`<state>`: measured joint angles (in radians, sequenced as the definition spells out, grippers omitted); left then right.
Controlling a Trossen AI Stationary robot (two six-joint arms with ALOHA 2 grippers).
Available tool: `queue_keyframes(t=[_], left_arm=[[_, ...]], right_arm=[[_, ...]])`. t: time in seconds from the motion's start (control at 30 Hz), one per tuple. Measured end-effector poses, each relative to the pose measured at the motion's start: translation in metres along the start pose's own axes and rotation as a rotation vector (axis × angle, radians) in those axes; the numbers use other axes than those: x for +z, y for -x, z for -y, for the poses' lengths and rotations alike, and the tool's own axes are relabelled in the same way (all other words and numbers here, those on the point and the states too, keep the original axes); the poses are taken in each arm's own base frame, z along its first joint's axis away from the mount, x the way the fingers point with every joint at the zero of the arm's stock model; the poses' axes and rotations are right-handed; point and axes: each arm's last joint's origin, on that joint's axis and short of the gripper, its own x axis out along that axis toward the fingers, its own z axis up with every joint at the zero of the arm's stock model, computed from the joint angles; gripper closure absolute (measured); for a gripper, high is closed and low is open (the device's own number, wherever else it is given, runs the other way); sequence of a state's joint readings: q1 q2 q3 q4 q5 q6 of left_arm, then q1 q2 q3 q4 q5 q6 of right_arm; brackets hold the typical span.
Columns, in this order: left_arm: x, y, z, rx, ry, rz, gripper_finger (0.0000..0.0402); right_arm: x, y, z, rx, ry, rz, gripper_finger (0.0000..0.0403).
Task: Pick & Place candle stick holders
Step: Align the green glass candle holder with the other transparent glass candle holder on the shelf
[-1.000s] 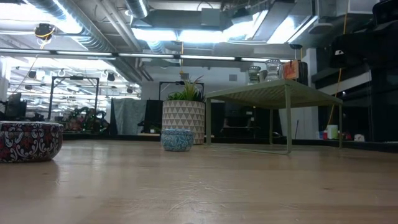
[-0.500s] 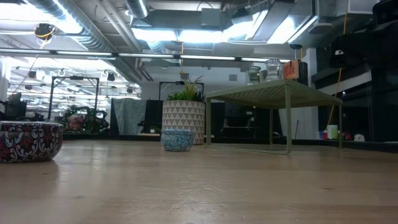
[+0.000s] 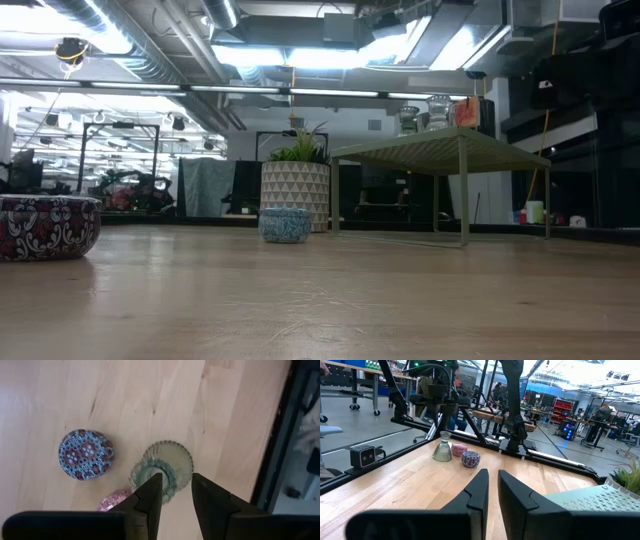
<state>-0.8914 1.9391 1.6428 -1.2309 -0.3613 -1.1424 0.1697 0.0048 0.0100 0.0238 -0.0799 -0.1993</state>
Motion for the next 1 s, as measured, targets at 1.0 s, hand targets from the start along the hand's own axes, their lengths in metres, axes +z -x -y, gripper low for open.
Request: queue_keyframes(t=[1.0], left_arm=[[0.013,-0.038,0.002,0.058,0.177,-0.143,0.0371]], right_arm=[[0.0,0.0,0.0,0.0,0.0,0.0,0.0359]])
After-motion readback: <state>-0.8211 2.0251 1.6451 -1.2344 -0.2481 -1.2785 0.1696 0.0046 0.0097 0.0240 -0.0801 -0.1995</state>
